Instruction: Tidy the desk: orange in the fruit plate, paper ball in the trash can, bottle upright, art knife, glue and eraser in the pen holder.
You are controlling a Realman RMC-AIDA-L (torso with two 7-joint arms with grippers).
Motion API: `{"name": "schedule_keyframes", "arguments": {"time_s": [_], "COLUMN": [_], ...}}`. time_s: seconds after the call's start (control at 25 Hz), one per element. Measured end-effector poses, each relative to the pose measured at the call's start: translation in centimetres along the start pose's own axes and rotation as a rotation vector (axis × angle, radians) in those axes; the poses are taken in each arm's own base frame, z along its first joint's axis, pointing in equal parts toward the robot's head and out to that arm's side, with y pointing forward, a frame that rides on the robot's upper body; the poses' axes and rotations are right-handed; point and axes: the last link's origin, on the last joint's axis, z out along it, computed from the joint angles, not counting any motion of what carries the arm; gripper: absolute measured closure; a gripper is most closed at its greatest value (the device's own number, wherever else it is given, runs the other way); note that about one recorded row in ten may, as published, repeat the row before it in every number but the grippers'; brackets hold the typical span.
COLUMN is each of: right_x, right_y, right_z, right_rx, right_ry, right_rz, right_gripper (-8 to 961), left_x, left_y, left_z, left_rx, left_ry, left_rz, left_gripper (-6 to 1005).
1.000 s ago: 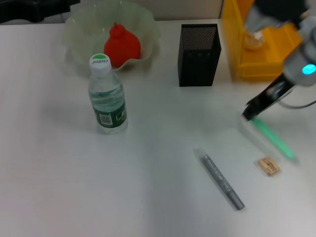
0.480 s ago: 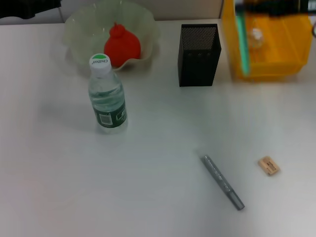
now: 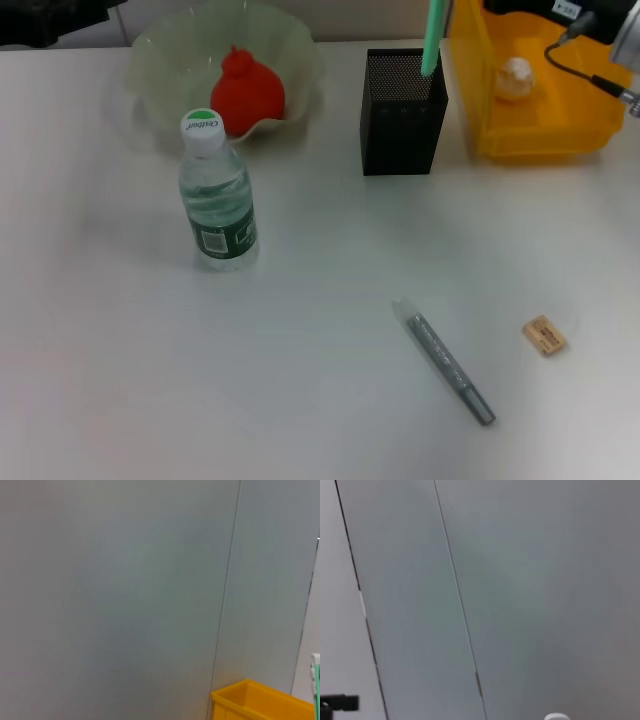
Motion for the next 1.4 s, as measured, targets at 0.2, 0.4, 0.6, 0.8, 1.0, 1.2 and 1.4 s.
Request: {"name": "schedule_keyframes", "arguments": {"time_s": [0.2,0.4,0.6,0.8,1.0,1.2,1.4], "right_x": [0.8,1.6,2.6,3.8,4.0,3.6,1.6], "right_y": [0.0,0.4,0.7,1.3,1.1,1.5,2.8], "right_z": [1.1,2.4,2.8,2.3,1.4,1.0,0.0], "right_rx": [0.025,0.024,0.020,-0.011,-0.006,-0.026,-0.089], "right_ry": [0.015,0.044,0.083,0.133,0.156,0.193,0.308], "right_rz": [-0.037,-0.058,-0.055,-0.048,-0.004,0.029,0.060], "right_gripper": [743,738,733,727,722,497,497], "left_x": [-0.3,-0.7,-0.8,-0.8,-0.6,-0.5,-0.3], "left_y": [-0.1,-0.2,-0.2,-0.2,-0.2,0.0,0.0], "left_z": [-0.1,-0.1,-0.3,-0.5,-0.4,-0.1,0.0], "left_rx": [0.004,0.003,0.003,0.004,-0.002,-0.012,-0.016], "left_ry": [0.000,-0.004,-0.004,-0.002,0.000,-0.002,-0.001], "left_rz": [-0.013,-0.028,-0.032,-0.033,-0.027,-0.021,-0.010], "left_gripper": [239,239,239,239,239,239,239]}}
